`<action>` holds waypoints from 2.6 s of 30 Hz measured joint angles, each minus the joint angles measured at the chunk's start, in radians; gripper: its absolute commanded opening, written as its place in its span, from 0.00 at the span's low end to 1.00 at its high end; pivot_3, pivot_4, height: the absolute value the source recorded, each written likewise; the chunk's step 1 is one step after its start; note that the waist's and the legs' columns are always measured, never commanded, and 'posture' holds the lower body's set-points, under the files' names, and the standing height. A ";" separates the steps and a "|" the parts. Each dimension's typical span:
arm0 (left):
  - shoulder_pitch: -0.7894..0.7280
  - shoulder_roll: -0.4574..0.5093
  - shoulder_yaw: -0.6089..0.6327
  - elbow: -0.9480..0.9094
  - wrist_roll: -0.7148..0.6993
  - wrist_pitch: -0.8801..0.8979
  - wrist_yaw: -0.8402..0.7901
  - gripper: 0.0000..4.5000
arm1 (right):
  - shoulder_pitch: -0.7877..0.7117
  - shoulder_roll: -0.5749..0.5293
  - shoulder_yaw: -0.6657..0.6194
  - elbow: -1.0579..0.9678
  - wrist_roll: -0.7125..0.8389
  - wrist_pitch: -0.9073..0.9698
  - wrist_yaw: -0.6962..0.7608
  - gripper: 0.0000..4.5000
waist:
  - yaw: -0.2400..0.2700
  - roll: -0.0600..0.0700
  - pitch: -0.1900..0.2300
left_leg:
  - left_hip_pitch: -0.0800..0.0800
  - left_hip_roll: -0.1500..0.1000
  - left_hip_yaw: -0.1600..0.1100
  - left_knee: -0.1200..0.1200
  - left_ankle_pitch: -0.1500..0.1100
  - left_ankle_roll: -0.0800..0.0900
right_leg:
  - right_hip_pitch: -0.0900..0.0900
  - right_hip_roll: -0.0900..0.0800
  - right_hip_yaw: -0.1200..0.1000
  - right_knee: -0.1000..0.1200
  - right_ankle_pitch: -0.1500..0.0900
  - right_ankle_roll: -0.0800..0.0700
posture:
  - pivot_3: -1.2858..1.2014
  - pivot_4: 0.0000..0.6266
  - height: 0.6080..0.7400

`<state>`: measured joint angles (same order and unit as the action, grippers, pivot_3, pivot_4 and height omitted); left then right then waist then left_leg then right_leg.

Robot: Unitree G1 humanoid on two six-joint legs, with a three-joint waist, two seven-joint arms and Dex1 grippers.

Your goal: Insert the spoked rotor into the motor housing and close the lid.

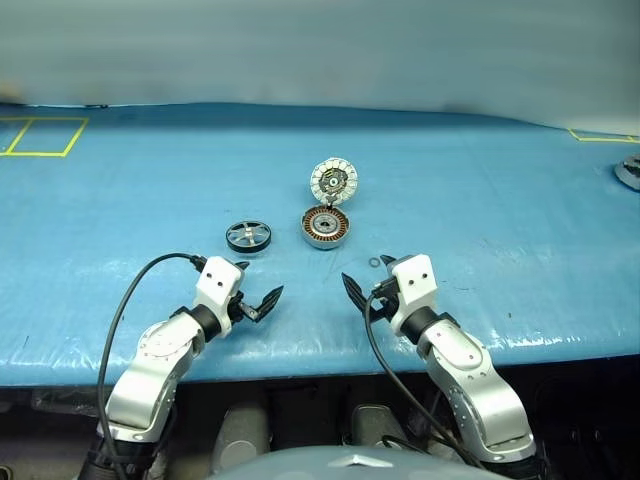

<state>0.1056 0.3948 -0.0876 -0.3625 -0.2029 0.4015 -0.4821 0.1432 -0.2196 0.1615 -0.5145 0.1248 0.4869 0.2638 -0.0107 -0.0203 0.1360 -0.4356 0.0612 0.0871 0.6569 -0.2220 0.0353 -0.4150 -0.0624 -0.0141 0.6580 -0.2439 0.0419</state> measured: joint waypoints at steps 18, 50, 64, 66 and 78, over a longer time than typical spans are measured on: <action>0.006 0.000 0.000 0.000 0.004 0.000 0.001 1.00 | -0.001 -0.002 0.003 0.001 -0.001 0.000 0.000 0.99 | 0.000 0.000 0.000 | 0.000 0.000 0.000 0.000 0.000 0.000 | 0.000 -0.001 0.000 0.000 0.000 0.000 | 0.52 0.24 1.00; 0.024 -0.020 -0.019 0.001 0.016 -0.029 0.003 1.00 | -0.513 -0.204 0.200 -0.022 0.004 0.550 0.134 0.99 | -0.001 0.001 0.001 | -0.001 0.000 0.000 0.000 0.000 0.000 | -0.001 0.001 0.000 0.000 0.000 -0.001 | 0.52 0.24 1.00; 0.049 -0.048 -0.043 0.004 0.045 -0.058 0.011 1.00 | -0.844 -0.147 0.393 0.484 -0.086 0.452 0.246 0.99 | -0.002 0.001 0.001 | -0.005 0.000 0.001 0.000 0.001 0.001 | -0.001 0.002 0.000 0.001 0.001 0.001 | 0.52 0.24 1.00; 0.054 -0.049 -0.046 0.004 0.048 -0.063 0.016 1.00 | -0.857 -0.142 0.396 0.526 -0.098 0.418 0.262 0.99 | -0.003 0.001 0.001 | -0.005 0.000 0.001 0.000 0.001 0.001 | -0.001 0.002 0.000 0.001 0.001 0.001 | 0.52 0.24 1.00; 0.079 -0.060 -0.087 0.003 0.080 -0.103 0.027 1.00 | -0.909 -0.088 0.401 0.696 -0.170 0.306 0.333 0.99 | -0.003 0.002 0.001 | -0.005 0.000 0.002 0.000 0.001 0.001 | 0.000 0.002 0.000 0.002 0.001 0.001 | 0.52 0.24 1.00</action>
<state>0.1843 0.3350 -0.1743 -0.3594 -0.1231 0.2987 -0.4552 -0.7654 -0.3078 0.5629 0.1814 -0.0450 0.7932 0.5964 -0.0140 -0.0184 0.1371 -0.4404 0.0609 0.0890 0.6569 -0.2213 0.0364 -0.4155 -0.0604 -0.0144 0.6595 -0.2431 0.0429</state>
